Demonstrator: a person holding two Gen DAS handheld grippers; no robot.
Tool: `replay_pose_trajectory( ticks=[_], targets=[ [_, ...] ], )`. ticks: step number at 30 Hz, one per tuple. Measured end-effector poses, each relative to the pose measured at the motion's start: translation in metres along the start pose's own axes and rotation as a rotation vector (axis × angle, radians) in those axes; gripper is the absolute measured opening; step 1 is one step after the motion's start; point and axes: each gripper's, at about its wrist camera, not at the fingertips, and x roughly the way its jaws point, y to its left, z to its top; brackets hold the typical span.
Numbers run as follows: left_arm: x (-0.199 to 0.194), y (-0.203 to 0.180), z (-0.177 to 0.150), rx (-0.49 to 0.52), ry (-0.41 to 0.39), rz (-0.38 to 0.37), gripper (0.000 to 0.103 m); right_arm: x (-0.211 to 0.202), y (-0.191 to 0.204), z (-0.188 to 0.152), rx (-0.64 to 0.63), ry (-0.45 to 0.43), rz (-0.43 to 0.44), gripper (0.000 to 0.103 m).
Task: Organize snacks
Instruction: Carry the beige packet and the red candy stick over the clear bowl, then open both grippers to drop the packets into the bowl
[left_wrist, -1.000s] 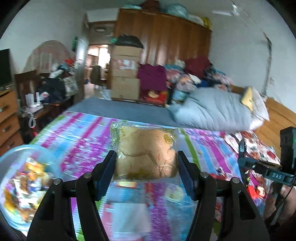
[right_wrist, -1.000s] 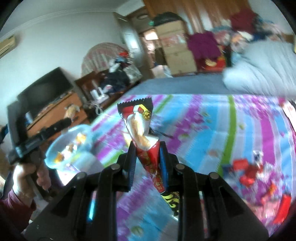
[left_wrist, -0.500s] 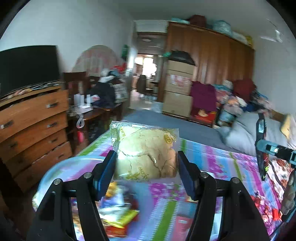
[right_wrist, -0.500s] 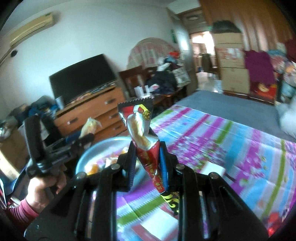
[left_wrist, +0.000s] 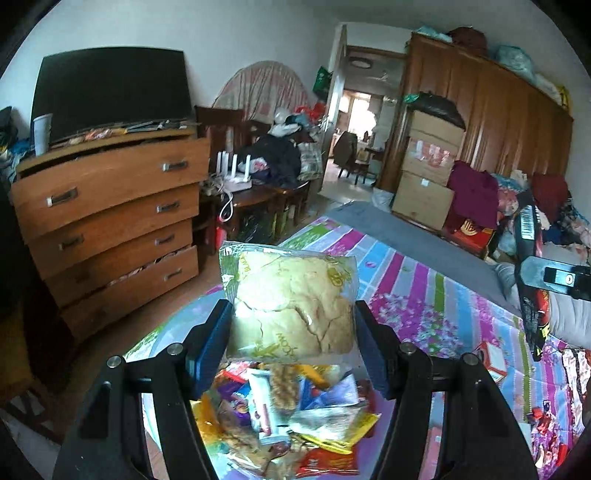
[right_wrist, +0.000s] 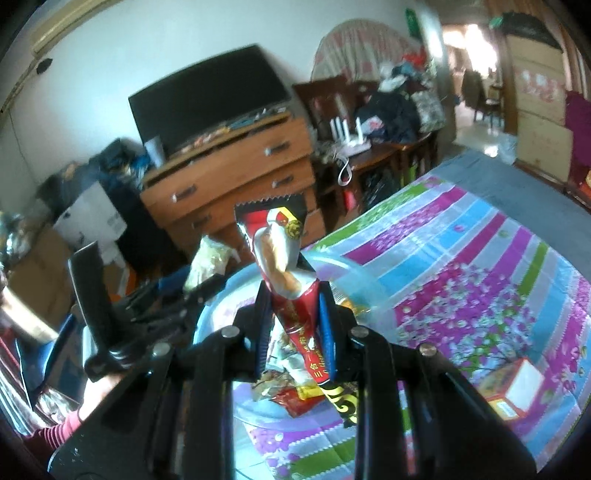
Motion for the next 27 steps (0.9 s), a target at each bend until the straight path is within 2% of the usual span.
replay_pose_trajectory(
  ticks=[10, 27],
  targets=[
    [0.031, 0.006, -0.012, 0.019, 0.065, 0.035, 0.067, 0.052, 0.009, -0.007, 0.009, 0.116, 0.017, 0.024],
    [0.039, 0.006, -0.016, 0.017, 0.087, 0.040, 0.066, 0.072, 0.012, -0.007, 0.002, 0.139, 0.016, 0.024]
  ],
)
